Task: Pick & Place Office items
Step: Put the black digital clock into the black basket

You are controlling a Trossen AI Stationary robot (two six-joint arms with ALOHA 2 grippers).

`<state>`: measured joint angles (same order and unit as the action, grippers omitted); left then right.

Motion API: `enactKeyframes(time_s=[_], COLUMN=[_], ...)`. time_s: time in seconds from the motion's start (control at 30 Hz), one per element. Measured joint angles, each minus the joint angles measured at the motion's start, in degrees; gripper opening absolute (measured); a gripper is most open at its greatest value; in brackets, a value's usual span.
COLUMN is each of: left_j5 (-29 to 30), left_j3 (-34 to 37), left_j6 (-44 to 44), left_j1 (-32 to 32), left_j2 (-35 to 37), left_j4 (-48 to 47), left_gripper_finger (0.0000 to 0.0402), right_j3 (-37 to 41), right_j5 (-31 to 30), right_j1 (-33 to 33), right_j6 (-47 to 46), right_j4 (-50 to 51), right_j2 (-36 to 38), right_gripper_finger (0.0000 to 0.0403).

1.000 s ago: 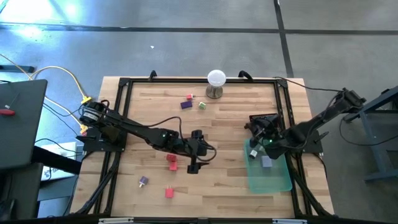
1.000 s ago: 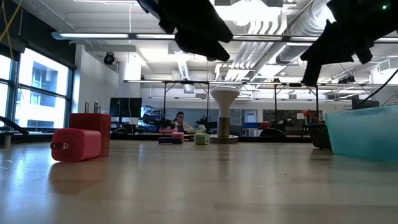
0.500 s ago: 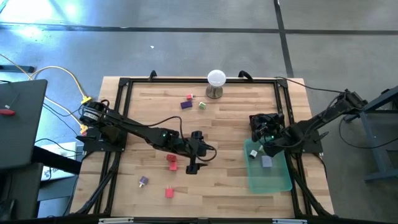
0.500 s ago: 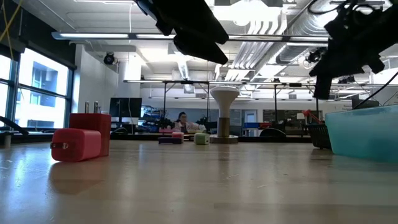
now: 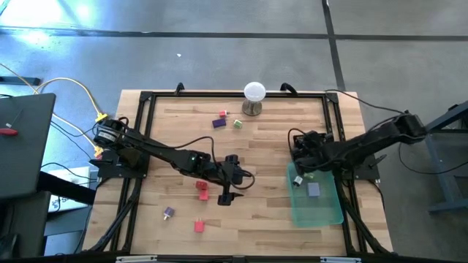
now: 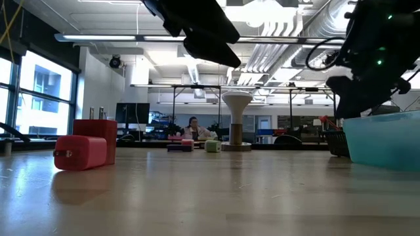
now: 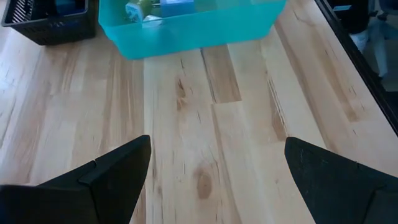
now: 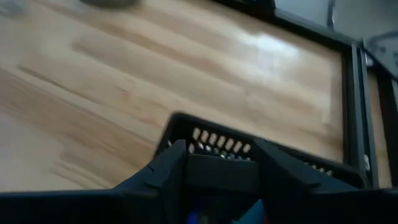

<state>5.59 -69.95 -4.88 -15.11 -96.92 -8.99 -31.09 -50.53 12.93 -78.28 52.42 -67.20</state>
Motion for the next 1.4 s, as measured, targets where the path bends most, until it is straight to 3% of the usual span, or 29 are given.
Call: enactKeyframes(time_s=[0.23,0.43,0.8,0.9,1.13,1.4], left_j5=[-0.1,0.0,0.0,0.0,0.0,-0.1], left_j3=[0.0,0.0,0.0,0.0,0.0,0.0], left_j6=[-0.1,-0.1,-0.1,-0.1,-0.1,-7.4], left_j1=[0.0,0.0,0.0,0.0,0.0,2.1], left_j2=[0.0,0.0,0.0,0.0,0.0,0.8], left_j4=[0.0,0.0,0.0,0.0,-0.2,-10.1], left_gripper_finger=[0.0360,0.0360,0.0360,0.0360,0.0360,0.0360], right_j3=[0.0,0.0,0.0,0.0,-0.3,-6.1], right_j5=[4.0,3.0,6.7,9.1,7.3,5.7], right_j1=[-2.5,-2.5,-2.5,-2.5,-2.2,2.6], right_j6=[0.3,-0.2,-9.8,-9.4,-5.5,-6.1], right_j4=[-0.2,0.5,12.4,12.3,12.2,17.1], right_j2=[-2.5,-2.5,-2.3,-2.3,-2.3,-2.3], right_gripper_finger=[0.0220,0.0228,0.0151,0.0128,0.0086,0.0039])
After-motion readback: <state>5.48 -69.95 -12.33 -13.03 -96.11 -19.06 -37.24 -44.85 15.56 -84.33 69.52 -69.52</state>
